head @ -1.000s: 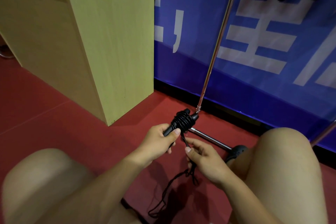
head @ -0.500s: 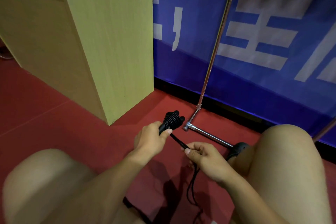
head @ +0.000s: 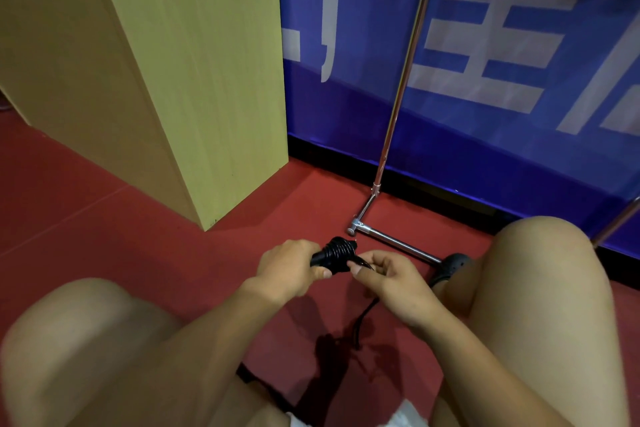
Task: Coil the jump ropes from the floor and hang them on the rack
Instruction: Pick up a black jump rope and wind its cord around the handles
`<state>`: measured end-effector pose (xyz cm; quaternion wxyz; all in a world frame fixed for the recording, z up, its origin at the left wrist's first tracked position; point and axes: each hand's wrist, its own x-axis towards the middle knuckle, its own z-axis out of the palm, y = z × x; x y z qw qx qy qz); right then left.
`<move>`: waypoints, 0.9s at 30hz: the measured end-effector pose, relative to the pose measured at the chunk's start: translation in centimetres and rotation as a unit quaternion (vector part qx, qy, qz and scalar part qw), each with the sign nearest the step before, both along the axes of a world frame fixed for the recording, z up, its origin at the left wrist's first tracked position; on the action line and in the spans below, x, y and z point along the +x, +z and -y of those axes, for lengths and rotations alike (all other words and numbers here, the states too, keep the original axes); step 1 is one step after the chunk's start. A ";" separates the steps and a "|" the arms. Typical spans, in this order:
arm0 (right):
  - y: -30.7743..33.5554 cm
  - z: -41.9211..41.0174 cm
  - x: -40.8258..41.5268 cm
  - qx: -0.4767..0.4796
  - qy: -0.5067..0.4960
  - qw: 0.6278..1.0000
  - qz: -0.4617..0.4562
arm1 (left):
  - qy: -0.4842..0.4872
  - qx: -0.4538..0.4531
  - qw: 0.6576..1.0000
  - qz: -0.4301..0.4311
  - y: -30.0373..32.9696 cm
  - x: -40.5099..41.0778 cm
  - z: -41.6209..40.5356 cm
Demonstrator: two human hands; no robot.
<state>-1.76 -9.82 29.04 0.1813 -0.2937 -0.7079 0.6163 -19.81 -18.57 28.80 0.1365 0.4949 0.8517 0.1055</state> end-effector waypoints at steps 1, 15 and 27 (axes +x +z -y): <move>0.0 -0.1 0.0 0.000 -0.006 1.000 -0.001 | -0.010 -0.005 1.000 0.002 0.0 0.1 0.0; -0.1 -1.1 0.1 0.138 -0.138 0.981 0.021 | -0.168 0.003 0.986 0.013 1.3 2.1 0.7; 1.1 -0.9 0.4 0.257 -0.119 0.957 0.071 | -0.220 -0.026 0.968 0.122 2.8 1.4 1.7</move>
